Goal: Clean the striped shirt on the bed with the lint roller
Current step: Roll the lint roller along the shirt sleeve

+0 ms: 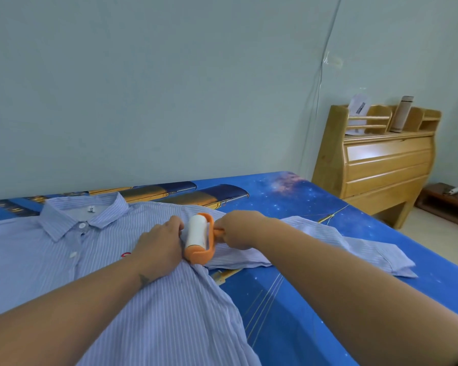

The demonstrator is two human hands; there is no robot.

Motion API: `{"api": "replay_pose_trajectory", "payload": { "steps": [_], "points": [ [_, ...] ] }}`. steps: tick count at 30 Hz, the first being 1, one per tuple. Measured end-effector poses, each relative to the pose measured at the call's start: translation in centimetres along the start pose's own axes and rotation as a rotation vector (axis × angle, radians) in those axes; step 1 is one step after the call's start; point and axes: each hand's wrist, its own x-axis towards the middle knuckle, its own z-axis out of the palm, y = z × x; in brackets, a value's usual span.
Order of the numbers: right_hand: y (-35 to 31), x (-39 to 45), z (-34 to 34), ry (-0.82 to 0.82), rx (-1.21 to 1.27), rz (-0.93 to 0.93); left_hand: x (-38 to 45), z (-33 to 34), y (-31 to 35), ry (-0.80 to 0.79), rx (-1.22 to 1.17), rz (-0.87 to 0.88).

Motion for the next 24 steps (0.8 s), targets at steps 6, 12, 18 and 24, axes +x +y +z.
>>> {"api": "replay_pose_trajectory", "payload": {
  "steps": [6, 12, 18, 24],
  "points": [
    [4.3, -3.1, 0.2, -0.076, 0.009, 0.107, 0.1, 0.6, -0.1, -0.024, 0.217, 0.073],
    [9.2, -7.4, 0.8, -0.185, 0.004, 0.19, -0.1, 0.5, 0.0, -0.026, 0.327, 0.106],
    [12.4, -9.8, 0.6, -0.273, -0.092, 0.274, -0.3, -0.4, 0.8, -0.061, 0.38, 0.083],
    [11.0, -8.7, 0.4, -0.25, -0.098, 0.3, 0.5, -0.5, 7.2, -0.128, 0.111, 0.135]
  ]
}}
